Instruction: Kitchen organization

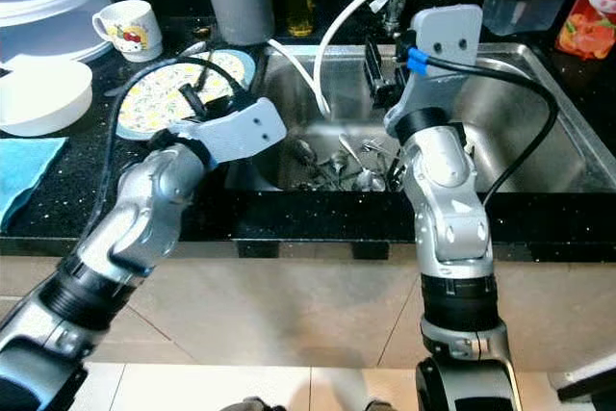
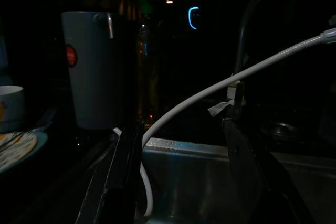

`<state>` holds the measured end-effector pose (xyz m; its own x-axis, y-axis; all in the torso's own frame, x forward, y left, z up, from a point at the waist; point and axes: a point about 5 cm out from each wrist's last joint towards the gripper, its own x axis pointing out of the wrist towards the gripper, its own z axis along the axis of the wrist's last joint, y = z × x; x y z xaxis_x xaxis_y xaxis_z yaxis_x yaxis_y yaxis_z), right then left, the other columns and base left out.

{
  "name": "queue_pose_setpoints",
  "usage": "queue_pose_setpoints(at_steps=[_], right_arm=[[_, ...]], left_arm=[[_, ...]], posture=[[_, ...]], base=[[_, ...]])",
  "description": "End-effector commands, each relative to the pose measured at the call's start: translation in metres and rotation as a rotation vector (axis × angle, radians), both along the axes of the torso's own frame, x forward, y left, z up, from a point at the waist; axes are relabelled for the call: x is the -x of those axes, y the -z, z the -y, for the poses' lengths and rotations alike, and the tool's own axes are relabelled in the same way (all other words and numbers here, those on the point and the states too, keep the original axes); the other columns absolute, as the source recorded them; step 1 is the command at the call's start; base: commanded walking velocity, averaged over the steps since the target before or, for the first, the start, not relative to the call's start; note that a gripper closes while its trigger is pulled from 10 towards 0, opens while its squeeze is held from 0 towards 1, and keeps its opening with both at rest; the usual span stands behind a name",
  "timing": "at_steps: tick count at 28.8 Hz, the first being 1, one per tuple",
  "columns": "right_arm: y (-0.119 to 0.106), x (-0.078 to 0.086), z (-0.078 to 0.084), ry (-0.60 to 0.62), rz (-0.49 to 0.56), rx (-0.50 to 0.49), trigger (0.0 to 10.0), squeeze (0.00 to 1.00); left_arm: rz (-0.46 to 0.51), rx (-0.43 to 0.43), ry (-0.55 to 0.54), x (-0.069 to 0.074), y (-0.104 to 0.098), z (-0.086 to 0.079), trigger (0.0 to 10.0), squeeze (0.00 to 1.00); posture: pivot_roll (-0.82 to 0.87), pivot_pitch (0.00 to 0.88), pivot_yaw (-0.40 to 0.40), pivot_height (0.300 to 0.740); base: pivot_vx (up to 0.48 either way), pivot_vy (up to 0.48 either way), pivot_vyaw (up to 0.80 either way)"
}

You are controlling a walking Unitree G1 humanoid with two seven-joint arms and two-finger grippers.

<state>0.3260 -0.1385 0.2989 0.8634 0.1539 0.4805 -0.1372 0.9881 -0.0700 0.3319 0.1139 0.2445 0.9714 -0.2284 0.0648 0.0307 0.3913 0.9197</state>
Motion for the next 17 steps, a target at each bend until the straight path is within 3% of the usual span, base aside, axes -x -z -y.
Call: queue_pose_setpoints(at_steps=[1,9,10,11,12,15,17], right_arm=[[0.000,0.000,-0.004,-0.017,0.003,0.003,10.0,0.00],[-0.001,-0.001,-0.004,-0.016,0.004,0.004,10.0,0.00],[0.000,-0.001,-0.003,-0.015,0.004,0.005,10.0,0.00],[0.000,-0.001,-0.003,-0.015,0.004,0.005,10.0,0.00],[0.000,-0.001,-0.003,-0.015,0.004,0.005,10.0,0.00],[0.000,-0.001,-0.003,-0.015,0.003,0.004,10.0,0.00],[-0.001,-0.001,-0.003,-0.016,0.005,0.004,10.0,0.00]], left_arm=[[0.022,-0.025,-0.011,0.006,-0.004,-0.005,10.0,0.00],[-0.041,-0.032,-0.004,0.011,0.012,-0.004,10.0,0.00],[-0.046,-0.030,-0.009,0.012,0.013,-0.005,10.0,0.67],[-0.046,-0.030,-0.009,0.012,0.013,-0.005,10.0,0.67],[-0.051,-0.021,-0.016,0.013,0.014,-0.006,10.0,1.00],[-0.057,-0.006,-0.023,0.013,0.013,-0.006,10.0,1.00],[-0.068,0.050,0.008,0.013,0.010,0.000,10.0,1.00]], posture=[[0.12,0.103,0.057,0.740],[0.12,0.104,0.059,0.740],[0.11,0.105,0.059,0.740],[0.11,0.105,0.059,0.740],[0.11,0.105,0.059,0.740],[0.12,0.105,0.058,0.740],[0.12,0.105,0.058,0.740]], base=[[0.000,0.000,0.00],[0.000,0.000,0.00],[0.000,0.000,0.00],[0.000,0.000,0.00],[0.000,0.000,0.00],[0.000,0.000,0.00],[0.000,0.000,0.00]])
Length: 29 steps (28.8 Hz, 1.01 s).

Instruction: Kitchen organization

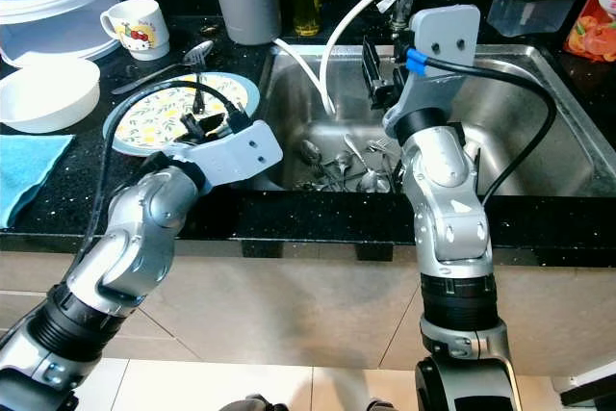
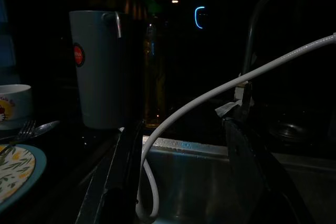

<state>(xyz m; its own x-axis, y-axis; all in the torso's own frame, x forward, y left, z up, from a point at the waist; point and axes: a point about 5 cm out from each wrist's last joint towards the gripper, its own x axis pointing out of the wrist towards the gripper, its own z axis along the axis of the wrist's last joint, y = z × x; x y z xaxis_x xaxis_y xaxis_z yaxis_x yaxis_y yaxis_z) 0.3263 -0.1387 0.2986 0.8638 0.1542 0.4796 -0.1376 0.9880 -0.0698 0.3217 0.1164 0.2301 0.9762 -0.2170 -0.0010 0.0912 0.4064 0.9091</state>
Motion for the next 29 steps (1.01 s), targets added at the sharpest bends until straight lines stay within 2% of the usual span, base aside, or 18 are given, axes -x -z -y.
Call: queue_pose_setpoints(at_steps=[1,2,3,5,6,7,9,10,11,13,14,16,19,21,22,24,27,29], right_arm=[[-0.001,0.000,-0.003,-0.016,0.006,0.004,10.0,0.00],[-0.001,0.000,-0.003,-0.016,0.007,0.003,10.0,0.00],[-0.002,-0.001,-0.004,-0.016,0.008,0.003,10.0,0.00],[-0.002,-0.001,-0.004,-0.016,0.009,0.003,10.0,0.00],[-0.002,-0.001,-0.004,-0.016,0.009,0.002,10.0,0.00],[-0.002,-0.001,-0.003,-0.015,0.009,0.003,10.0,0.00],[-0.002,-0.001,-0.003,-0.014,0.009,0.003,10.0,0.00],[-0.002,-0.001,-0.003,-0.013,0.009,0.003,10.0,0.00],[-0.002,-0.001,-0.003,-0.013,0.009,0.003,10.0,0.00],[-0.002,-0.001,-0.002,-0.011,0.010,0.004,10.0,0.00],[-0.003,-0.001,-0.002,-0.011,0.011,0.004,10.0,0.00],[-0.003,-0.001,-0.002,-0.011,0.011,0.004,10.0,0.00],[-0.004,-0.001,-0.002,-0.010,0.016,0.003,10.0,0.00],[-0.005,-0.002,-0.002,-0.012,0.018,0.002,10.0,0.00],[-0.005,-0.002,-0.002,-0.012,0.018,0.002,10.0,0.00],[-0.005,-0.002,-0.003,-0.013,0.019,0.002,10.0,0.00],[-0.006,-0.001,-0.003,-0.016,0.023,0.004,10.0,0.00],[-0.006,-0.001,-0.003,-0.016,0.024,0.004,10.0,0.00]], left_arm=[[0.003,0.035,0.018,0.003,-0.004,0.003,10.0,1.00],[0.013,0.051,0.056,0.003,-0.008,0.009,10.0,0.31],[0.030,0.090,0.087,0.003,-0.013,0.014,10.0,0.00],[0.043,0.115,0.105,0.003,-0.016,0.018,10.0,0.00],[0.064,0.132,0.161,0.005,-0.021,0.025,10.0,0.00],[0.039,0.230,0.256,0.009,-0.027,0.038,10.0,0.00],[-0.018,0.356,0.327,0.012,-0.032,0.048,10.0,0.00],[-0.062,0.463,0.378,0.015,-0.037,0.054,10.0,0.00],[-0.062,0.463,0.378,0.015,-0.037,0.054,10.0,0.00],[-0.094,0.607,0.417,0.016,-0.051,0.059,10.0,0.00],[-0.097,0.655,0.395,0.011,-0.056,0.058,10.0,0.00],[-0.097,0.655,0.395,0.011,-0.056,0.058,10.0,0.00],[-0.071,0.711,0.149,-0.023,-0.061,0.034,10.0,0.00],[-0.061,0.724,0.048,-0.038,-0.062,0.020,10.0,0.00],[-0.061,0.724,0.048,-0.038,-0.062,0.020,10.0,0.00],[-0.078,0.753,-0.007,-0.047,-0.061,0.012,10.0,0.00],[-0.114,0.825,-0.176,-0.069,-0.053,-0.012,10.0,0.00],[-0.111,0.839,-0.212,-0.073,-0.052,-0.017,10.0,0.00]], posture=[[0.12,0.105,0.058,0.740],[0.11,0.104,0.057,0.740],[0.11,0.104,0.056,0.740],[0.11,0.104,0.056,0.740],[0.11,0.104,0.054,0.740],[0.11,0.103,0.054,0.740],[0.11,0.103,0.054,0.740],[0.11,0.102,0.053,0.740],[0.11,0.102,0.053,0.740],[0.10,0.102,0.053,0.740],[0.10,0.100,0.052,0.740],[0.10,0.100,0.052,0.740],[0.10,0.097,0.049,0.740],[0.10,0.094,0.047,0.740],[0.10,0.094,0.047,0.740],[0.10,0.094,0.045,0.740],[0.09,0.086,0.045,0.740],[0.09,0.085,0.044,0.740]], base=[[0.000,0.000,0.00],[0.000,0.000,0.00],[0.000,0.000,0.00],[0.000,0.000,0.00],[0.000,0.000,0.00],[0.000,0.000,0.00],[0.000,0.000,0.00],[0.000,0.000,0.00],[0.000,0.000,0.00],[0.000,0.000,0.00],[0.000,0.000,0.00],[0.000,0.000,0.00],[0.000,0.000,0.00],[0.000,0.000,0.00],[0.000,0.000,0.00],[0.000,0.000,0.00],[0.000,0.000,0.00],[0.000,0.000,0.00]])
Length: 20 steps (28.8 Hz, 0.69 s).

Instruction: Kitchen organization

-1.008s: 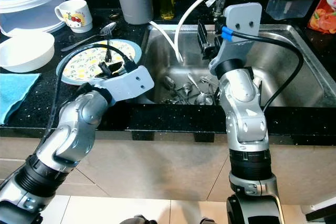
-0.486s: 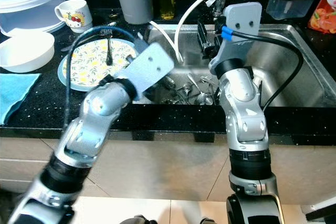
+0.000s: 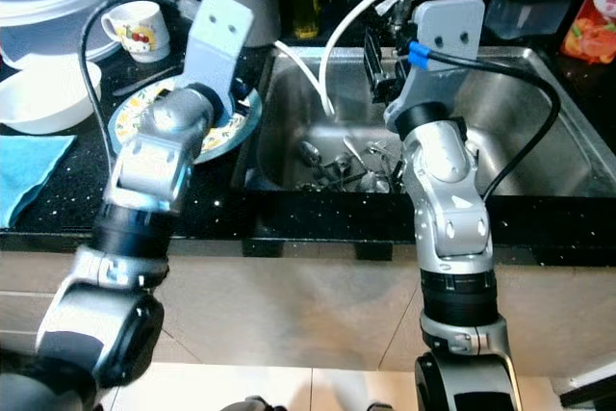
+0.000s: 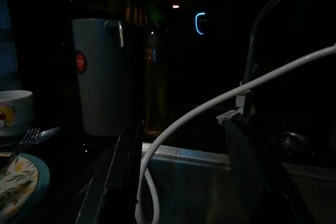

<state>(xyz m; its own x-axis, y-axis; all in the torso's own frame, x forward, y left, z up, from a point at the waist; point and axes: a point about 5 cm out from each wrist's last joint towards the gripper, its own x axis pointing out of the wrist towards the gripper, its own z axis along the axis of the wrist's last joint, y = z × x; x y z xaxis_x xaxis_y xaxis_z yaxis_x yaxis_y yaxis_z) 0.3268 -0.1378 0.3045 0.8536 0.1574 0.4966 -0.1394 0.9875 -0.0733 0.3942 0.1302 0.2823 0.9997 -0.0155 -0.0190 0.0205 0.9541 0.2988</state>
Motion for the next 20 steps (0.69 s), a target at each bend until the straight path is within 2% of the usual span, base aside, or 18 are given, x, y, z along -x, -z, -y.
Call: queue_pose_setpoints(at_steps=[1,5,12,14,16,20], right_arm=[[-0.001,0.000,-0.002,-0.012,0.005,0.003,10.0,0.00],[-0.001,0.000,-0.003,-0.014,0.008,0.005,10.0,0.00],[-0.002,0.001,-0.003,-0.015,0.011,0.007,10.0,0.00],[-0.003,0.002,-0.003,-0.014,0.015,0.007,10.0,0.00],[-0.004,0.002,-0.003,-0.013,0.016,0.007,10.0,0.00],[-0.004,0.004,-0.003,-0.013,0.016,0.006,10.0,0.00]], left_arm=[[-0.013,0.012,-0.043,-0.005,0.002,-0.008,10.0,0.00],[-0.047,0.026,-0.137,-0.018,0.009,-0.018,10.0,0.00],[-0.081,0.055,-0.158,-0.023,0.016,-0.022,10.0,0.00],[-0.101,0.104,-0.188,-0.026,0.018,-0.029,10.0,0.00],[-0.103,0.119,-0.199,-0.027,0.018,-0.031,10.0,0.00],[-0.114,0.225,-0.240,-0.030,0.018,-0.039,10.0,0.00]], posture=[[0.09,0.085,0.044,0.740],[0.08,0.076,0.042,0.740],[0.07,0.073,0.043,0.740],[0.06,0.076,0.047,0.740],[0.06,0.076,0.047,0.740],[0.06,0.094,0.046,0.740]], base=[[0.000,0.000,0.00],[0.000,0.000,0.00],[0.000,0.000,0.00],[0.000,0.000,0.00],[0.000,0.000,0.00],[0.000,0.000,0.00]])
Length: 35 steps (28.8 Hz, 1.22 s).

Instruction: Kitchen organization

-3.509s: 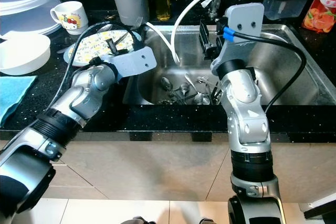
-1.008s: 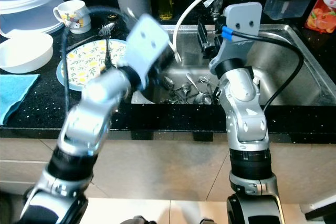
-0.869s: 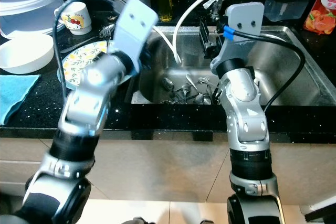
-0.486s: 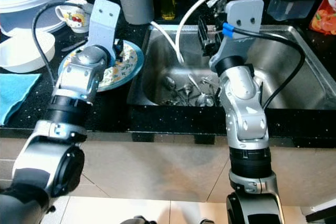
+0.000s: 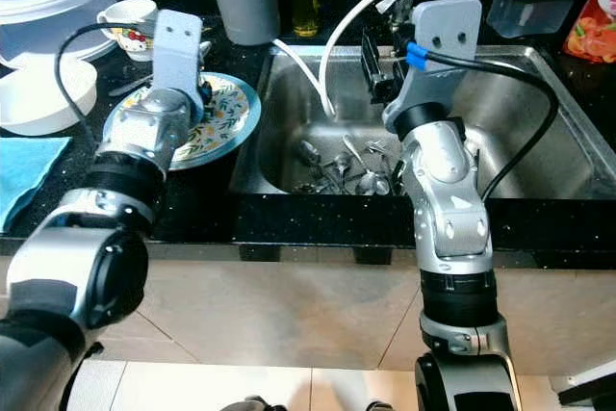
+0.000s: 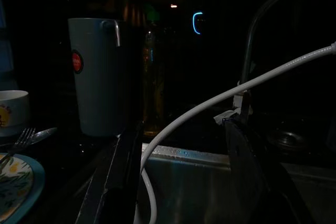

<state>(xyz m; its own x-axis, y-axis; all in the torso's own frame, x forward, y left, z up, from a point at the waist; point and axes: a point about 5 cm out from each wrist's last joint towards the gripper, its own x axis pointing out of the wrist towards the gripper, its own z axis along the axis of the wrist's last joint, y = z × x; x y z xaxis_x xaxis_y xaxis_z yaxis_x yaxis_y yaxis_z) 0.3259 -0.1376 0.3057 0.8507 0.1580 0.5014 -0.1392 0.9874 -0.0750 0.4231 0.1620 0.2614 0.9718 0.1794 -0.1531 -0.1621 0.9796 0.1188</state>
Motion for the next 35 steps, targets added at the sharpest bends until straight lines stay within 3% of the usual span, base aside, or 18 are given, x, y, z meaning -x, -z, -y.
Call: queue_pose_setpoints(at_steps=[1,8,12,13,15,17,30,32,33,35], right_arm=[[-0.003,0.003,-0.003,-0.012,0.010,0.005,10.0,0.00],[-0.002,0.004,-0.002,-0.012,0.000,0.003,10.0,0.00],[-0.001,0.005,-0.002,-0.013,-0.006,0.001,10.0,0.00],[-0.001,0.005,-0.002,-0.013,-0.006,0.001,10.0,0.00],[0.000,0.005,-0.002,-0.013,-0.010,-0.001,10.0,0.00],[0.001,0.005,-0.002,-0.012,-0.012,-0.003,10.0,0.00],[0.003,0.004,-0.003,-0.010,-0.021,-0.010,10.0,0.00],[0.003,0.004,-0.002,-0.008,-0.020,-0.010,10.0,0.00],[0.003,0.004,-0.002,-0.008,-0.020,-0.010,10.0,0.00],[0.003,0.004,-0.002,-0.007,-0.019,-0.011,10.0,0.00]], left_arm=[[0.005,0.030,-0.029,-0.001,-0.003,-0.007,10.0,0.00],[-0.041,0.141,-0.036,-0.002,0.004,-0.011,9.8,0.00],[-0.068,0.116,-0.034,-0.002,0.009,-0.012,6.0,0.00],[-0.068,0.116,-0.034,-0.002,0.009,-0.012,6.0,0.00],[-0.083,0.116,-0.043,-0.002,0.012,-0.014,2.3,0.00],[-0.090,0.123,-0.054,-0.001,0.014,-0.015,0.0,0.00],[-0.073,0.124,-0.069,-0.002,0.012,-0.018,0.0,0.00],[0.020,0.091,-0.043,-0.004,-0.004,-0.015,0.0,0.00],[0.020,0.091,-0.043,-0.004,-0.004,-0.015,0.0,0.00],[0.149,0.099,-0.001,-0.006,-0.027,-0.009,10.0,0.00]], posture=[[0.06,0.094,0.046,0.740],[0.06,0.126,0.039,0.740],[0.06,0.137,0.039,0.740],[0.06,0.137,0.039,0.740],[0.06,0.142,0.041,0.740],[0.06,0.145,0.042,0.740],[0.07,0.145,0.045,0.740],[0.07,0.142,0.047,0.740],[0.07,0.142,0.047,0.740],[0.07,0.138,0.046,0.740]], base=[[0.000,0.000,0.00],[0.000,0.000,0.00],[0.000,0.000,0.00],[0.000,0.000,0.00],[0.000,0.000,0.00],[0.000,0.000,0.00],[0.000,0.000,0.00],[0.000,0.000,0.00],[0.000,0.000,0.00],[0.000,0.000,0.00]])
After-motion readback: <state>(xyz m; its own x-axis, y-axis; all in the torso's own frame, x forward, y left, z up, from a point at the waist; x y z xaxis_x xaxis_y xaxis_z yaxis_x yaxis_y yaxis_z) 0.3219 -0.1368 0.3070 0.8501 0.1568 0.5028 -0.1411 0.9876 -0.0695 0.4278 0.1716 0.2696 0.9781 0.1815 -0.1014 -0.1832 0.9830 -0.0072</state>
